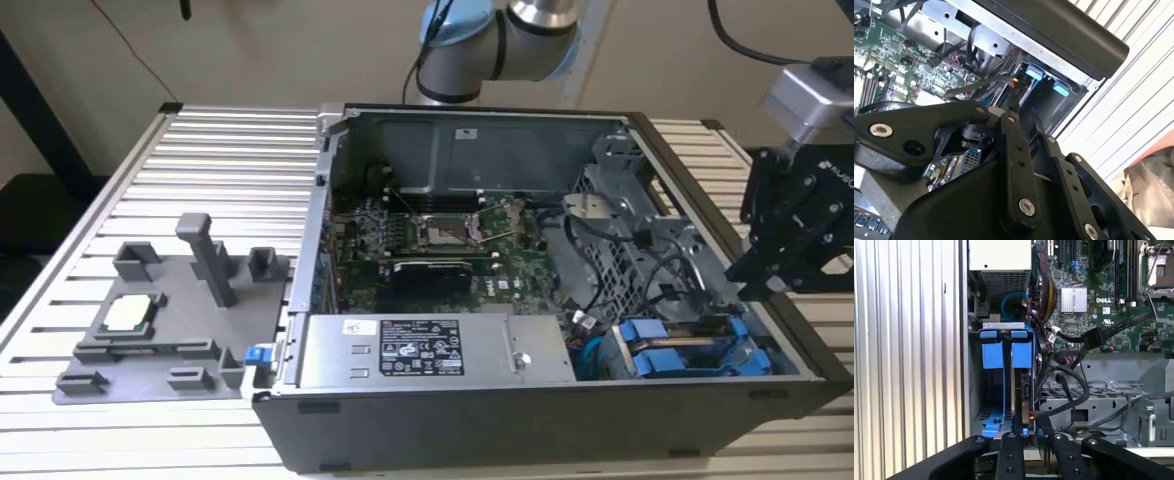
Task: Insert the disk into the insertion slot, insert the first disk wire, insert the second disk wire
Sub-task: 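Insert the first disk wire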
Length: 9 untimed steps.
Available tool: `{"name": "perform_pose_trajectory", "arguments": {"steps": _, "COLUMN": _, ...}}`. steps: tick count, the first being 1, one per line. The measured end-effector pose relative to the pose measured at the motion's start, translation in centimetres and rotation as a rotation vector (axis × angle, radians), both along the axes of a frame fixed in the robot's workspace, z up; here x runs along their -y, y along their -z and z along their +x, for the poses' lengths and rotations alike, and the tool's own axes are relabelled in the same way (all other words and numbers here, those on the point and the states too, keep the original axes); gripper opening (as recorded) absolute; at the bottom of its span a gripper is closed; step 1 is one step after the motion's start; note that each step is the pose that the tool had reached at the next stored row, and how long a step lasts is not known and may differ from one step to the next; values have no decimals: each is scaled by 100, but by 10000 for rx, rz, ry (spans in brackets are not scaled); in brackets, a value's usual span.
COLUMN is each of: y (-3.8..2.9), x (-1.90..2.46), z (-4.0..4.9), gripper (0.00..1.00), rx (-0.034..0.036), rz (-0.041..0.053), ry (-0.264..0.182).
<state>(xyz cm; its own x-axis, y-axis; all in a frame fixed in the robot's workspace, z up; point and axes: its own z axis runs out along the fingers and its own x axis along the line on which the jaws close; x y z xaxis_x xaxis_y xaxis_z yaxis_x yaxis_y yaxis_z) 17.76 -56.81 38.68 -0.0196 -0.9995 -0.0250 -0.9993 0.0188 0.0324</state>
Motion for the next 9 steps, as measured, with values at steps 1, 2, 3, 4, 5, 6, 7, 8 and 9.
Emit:
{"name": "perform_pose_trajectory", "arguments": {"steps": 1, "y": -21, "x": 0, "z": 0, "gripper": 27, "rx": 0, "rz": -4, "ry": 0}}
{"name": "perform_pose_trajectory", "arguments": {"steps": 2, "y": -40, "x": 0, "z": 0, "gripper": 27, "rx": 0, "rz": -10, "ry": -1}}
{"name": "perform_pose_trajectory", "arguments": {"steps": 3, "y": -60, "x": 0, "z": 0, "gripper": 27, "rx": 0, "rz": -16, "ry": -1}}
{"name": "perform_pose_trajectory", "arguments": {"steps": 4, "y": -79, "x": 0, "z": 0, "gripper": 27, "rx": -1, "rz": -21, "ry": 0}}
{"name": "perform_pose_trajectory", "arguments": {"steps": 5, "y": -100, "x": 0, "z": 0, "gripper": 27, "rx": 0, "rz": -27, "ry": 0}}
{"name": "perform_pose_trajectory", "arguments": {"steps": 6, "y": -121, "x": -1, "z": 0, "gripper": 27, "rx": -1, "rz": -31, "ry": 0}}
{"name": "perform_pose_trajectory", "arguments": {"steps": 7, "y": -142, "x": 0, "z": 0, "gripper": 27, "rx": -1, "rz": -35, "ry": 0}}
{"name": "perform_pose_trajectory", "arguments": {"steps": 8, "y": -164, "x": 0, "z": 0, "gripper": 27, "rx": -1, "rz": -45, "ry": -1}}
{"name": "perform_pose_trajectory", "arguments": {"steps": 9, "y": -184, "x": -1, "z": 0, "gripper": 27, "rx": -1, "rz": -51, "ry": -1}}
